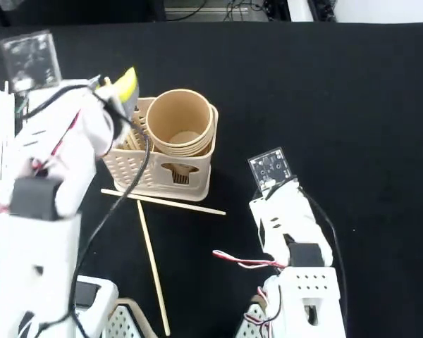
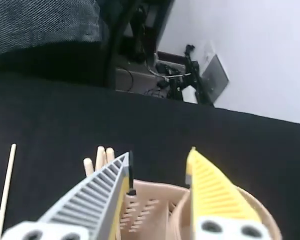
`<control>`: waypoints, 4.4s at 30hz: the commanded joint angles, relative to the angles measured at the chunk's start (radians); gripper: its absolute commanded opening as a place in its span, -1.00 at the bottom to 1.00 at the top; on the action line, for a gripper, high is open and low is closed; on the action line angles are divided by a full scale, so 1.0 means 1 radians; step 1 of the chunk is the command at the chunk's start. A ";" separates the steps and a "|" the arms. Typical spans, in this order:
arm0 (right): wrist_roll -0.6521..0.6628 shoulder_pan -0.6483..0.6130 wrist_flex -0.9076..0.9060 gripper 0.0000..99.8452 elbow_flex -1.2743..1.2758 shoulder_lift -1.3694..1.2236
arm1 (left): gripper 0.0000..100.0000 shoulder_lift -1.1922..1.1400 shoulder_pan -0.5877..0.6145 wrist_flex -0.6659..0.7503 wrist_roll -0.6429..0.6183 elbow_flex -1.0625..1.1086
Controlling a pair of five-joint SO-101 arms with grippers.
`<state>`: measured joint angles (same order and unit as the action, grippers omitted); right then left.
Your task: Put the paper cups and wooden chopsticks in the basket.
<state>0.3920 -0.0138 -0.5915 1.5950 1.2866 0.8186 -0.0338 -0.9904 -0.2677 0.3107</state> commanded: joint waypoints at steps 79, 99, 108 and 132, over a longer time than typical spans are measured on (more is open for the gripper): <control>0.155 0.071 -0.948 -0.97 -0.573 0.349 | -0.94 -0.146 0.776 -0.011 0.368 0.323; -0.204 0.097 -0.319 -0.97 0.076 0.352 | -0.94 0.221 0.559 -0.008 0.195 -0.131; -0.204 0.106 -0.373 -0.97 0.067 0.352 | -0.94 0.201 0.421 -0.009 0.080 -0.262; -0.203 0.104 -0.371 -0.97 0.079 0.352 | -0.94 0.149 0.081 0.158 -0.026 -0.179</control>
<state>0.1972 0.0752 -0.9582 1.6763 1.6318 0.9874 0.1166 -0.8554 -0.2908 0.1281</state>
